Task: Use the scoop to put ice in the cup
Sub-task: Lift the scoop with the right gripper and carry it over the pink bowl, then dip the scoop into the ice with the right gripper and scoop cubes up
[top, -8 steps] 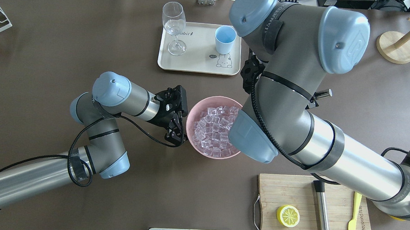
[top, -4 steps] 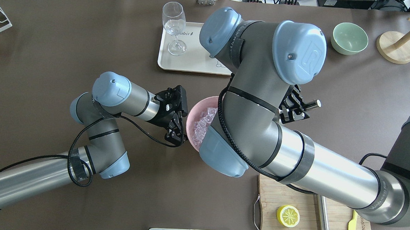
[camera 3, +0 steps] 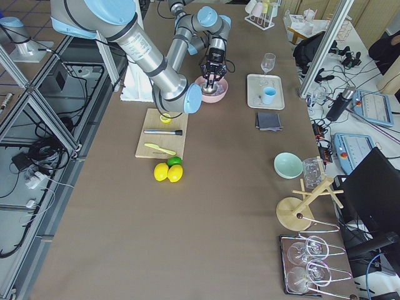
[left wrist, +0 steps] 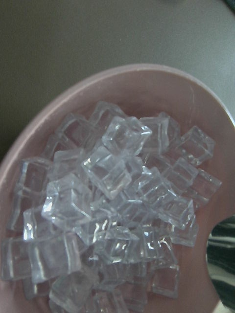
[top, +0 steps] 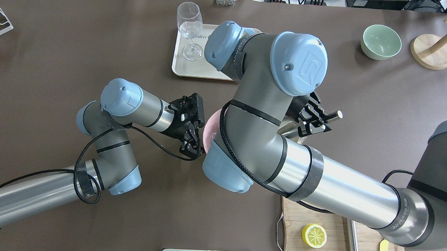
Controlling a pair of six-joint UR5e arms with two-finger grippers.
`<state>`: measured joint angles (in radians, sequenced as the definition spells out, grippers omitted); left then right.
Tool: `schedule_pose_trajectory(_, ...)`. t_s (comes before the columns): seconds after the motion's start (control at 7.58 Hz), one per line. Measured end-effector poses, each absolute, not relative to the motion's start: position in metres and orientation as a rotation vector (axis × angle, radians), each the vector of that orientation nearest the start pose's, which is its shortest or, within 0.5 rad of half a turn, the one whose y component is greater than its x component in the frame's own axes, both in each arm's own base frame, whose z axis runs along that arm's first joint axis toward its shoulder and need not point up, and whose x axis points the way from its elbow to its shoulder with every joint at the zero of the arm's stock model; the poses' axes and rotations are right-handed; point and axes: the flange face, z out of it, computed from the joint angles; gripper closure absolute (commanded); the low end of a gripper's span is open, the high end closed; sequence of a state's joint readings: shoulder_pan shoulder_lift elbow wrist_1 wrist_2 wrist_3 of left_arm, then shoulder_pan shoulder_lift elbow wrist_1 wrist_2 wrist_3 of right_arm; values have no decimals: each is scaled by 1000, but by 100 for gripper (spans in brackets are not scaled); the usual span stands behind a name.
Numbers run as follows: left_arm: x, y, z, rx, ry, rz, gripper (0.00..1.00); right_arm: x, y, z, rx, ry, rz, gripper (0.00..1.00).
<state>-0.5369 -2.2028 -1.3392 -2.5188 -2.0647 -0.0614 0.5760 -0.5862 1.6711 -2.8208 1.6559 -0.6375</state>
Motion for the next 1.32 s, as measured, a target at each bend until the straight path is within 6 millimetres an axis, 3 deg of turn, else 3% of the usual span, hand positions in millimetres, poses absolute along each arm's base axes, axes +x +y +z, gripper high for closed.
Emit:
schedule_pose_trajectory(0.53, 574, -442, 275, 969, 1109, 1134, 2, -459, -449, 160, -209, -33, -1619, 100)
schedule_pose_trajectory(1.32, 576, -441, 275, 968, 1110, 1136, 2, -514, -453, 175, -164, -26, -1571, 100)
